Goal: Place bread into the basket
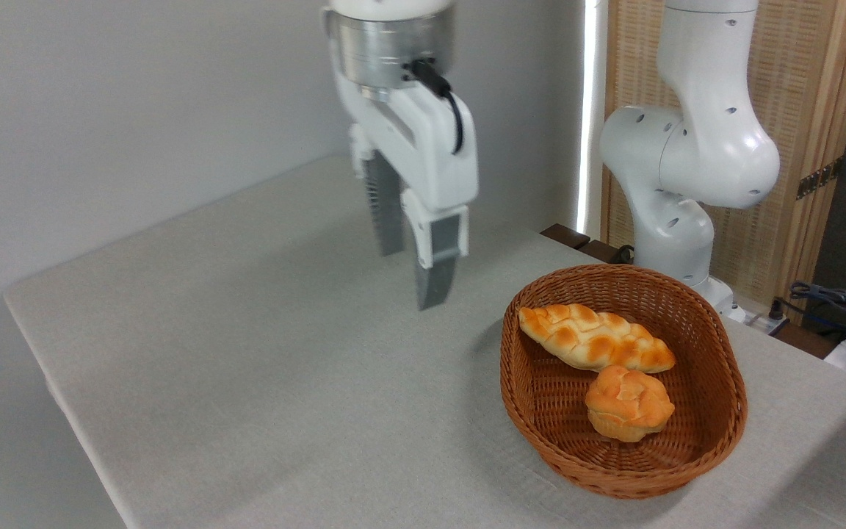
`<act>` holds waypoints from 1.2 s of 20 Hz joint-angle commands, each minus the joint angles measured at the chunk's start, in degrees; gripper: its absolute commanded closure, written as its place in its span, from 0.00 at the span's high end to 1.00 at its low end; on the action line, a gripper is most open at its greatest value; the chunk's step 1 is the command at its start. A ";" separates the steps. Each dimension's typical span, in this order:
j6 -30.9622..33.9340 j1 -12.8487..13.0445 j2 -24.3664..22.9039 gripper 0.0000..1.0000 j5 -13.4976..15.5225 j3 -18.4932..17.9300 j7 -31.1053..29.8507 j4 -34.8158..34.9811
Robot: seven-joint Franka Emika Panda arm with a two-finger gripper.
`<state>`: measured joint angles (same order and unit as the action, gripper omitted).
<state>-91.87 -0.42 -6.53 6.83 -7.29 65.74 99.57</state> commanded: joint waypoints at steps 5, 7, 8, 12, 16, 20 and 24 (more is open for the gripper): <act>-1.19 -2.04 3.90 1.00 0.29 6.50 -18.52 -6.05; -1.82 -2.04 3.98 1.00 -0.58 8.16 -19.86 -5.88; -1.73 -2.04 3.98 1.00 -2.07 8.95 -20.04 -5.70; -1.73 -2.04 4.69 1.00 -5.33 11.24 -23.02 -5.70; -1.47 -2.04 4.77 1.00 -7.96 11.07 -22.32 -5.88; -1.03 -2.04 4.86 1.00 -8.94 9.93 -20.49 -6.05; -0.68 -2.04 5.04 1.00 -8.41 8.69 -19.33 -7.02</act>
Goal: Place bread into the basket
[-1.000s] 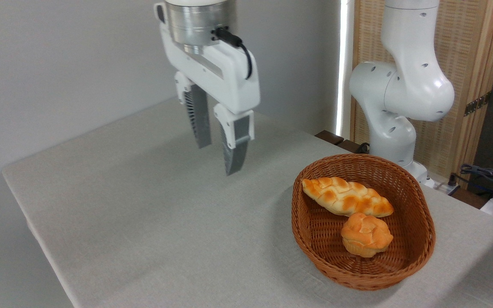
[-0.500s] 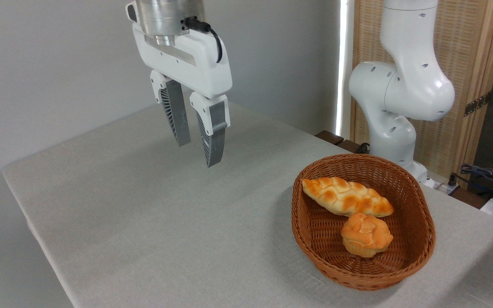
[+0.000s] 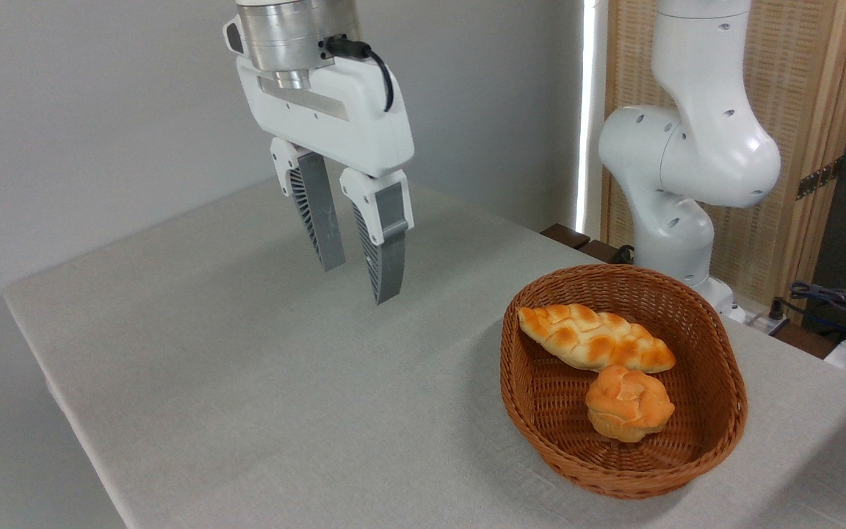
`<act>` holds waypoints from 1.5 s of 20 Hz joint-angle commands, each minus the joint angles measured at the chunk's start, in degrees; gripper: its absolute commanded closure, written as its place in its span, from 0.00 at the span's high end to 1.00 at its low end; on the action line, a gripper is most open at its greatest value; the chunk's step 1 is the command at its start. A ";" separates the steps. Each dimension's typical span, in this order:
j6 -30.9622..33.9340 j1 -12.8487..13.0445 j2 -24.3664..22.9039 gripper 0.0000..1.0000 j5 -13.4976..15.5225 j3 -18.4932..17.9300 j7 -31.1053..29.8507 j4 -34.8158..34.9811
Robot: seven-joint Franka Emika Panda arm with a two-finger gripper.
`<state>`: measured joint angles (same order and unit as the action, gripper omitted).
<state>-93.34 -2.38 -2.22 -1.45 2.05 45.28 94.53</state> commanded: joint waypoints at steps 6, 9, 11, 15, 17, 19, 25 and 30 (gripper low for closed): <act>1.05 -0.08 0.73 1.00 0.22 -0.82 1.48 -1.89; 1.05 -0.08 0.73 1.00 0.40 -0.82 1.22 -1.89; 1.31 -0.08 0.73 1.00 0.66 -0.73 1.13 -1.80; 1.67 0.01 0.73 1.00 3.47 -0.82 0.95 -1.80; 1.75 -0.08 0.73 1.00 3.56 -0.73 0.95 -1.71; 1.76 0.01 0.81 1.00 3.74 -0.73 0.95 -1.80; 1.93 0.09 0.90 1.00 4.97 -0.03 -0.53 -1.80; 2.02 0.36 1.16 1.00 4.88 0.15 -0.98 -1.89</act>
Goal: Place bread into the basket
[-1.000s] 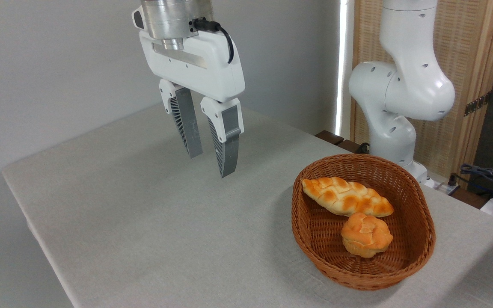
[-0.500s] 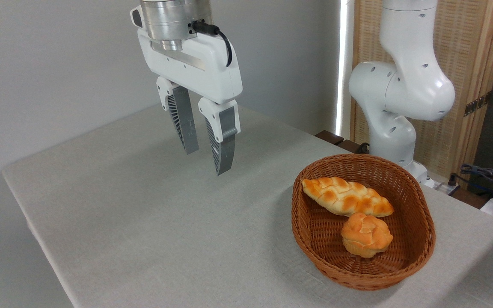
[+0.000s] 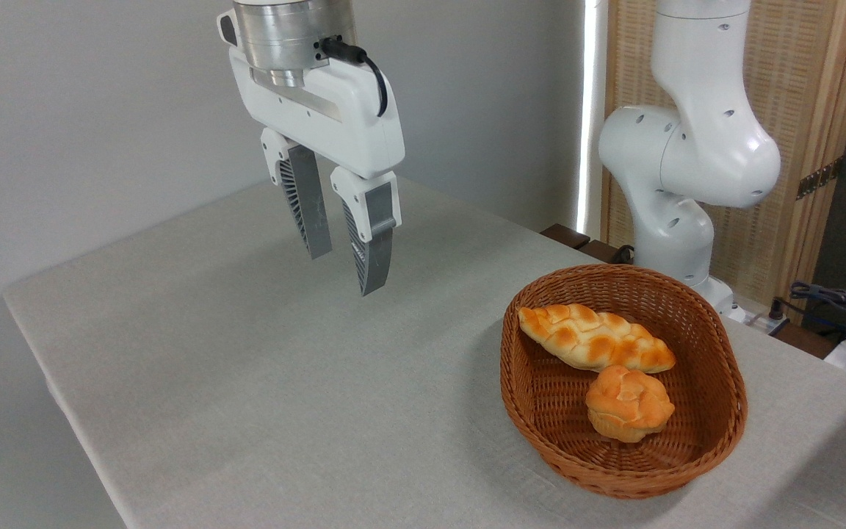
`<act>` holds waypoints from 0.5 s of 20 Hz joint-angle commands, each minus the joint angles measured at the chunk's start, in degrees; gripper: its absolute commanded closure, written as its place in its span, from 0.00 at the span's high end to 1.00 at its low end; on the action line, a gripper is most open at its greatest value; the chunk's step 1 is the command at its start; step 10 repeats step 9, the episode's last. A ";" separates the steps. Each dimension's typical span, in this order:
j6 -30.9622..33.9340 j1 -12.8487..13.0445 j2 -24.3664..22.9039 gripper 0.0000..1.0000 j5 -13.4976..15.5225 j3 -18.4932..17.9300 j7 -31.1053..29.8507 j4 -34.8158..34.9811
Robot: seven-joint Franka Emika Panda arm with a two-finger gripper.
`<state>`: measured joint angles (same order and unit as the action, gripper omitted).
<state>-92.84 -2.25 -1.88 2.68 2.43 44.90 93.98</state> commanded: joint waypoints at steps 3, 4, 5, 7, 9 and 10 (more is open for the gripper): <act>1.44 0.31 0.73 1.00 0.75 -0.24 -0.26 -1.35; 1.44 0.23 0.82 1.00 0.75 -0.24 -0.25 -1.35; 1.44 0.23 0.73 1.00 0.75 -0.24 -0.34 -1.35; 1.44 0.23 0.82 1.00 0.75 -0.32 -0.17 -1.43; 1.44 0.23 0.82 1.00 0.75 -0.32 0.01 -1.35; 1.44 0.23 0.82 1.00 0.75 -0.32 0.01 -1.35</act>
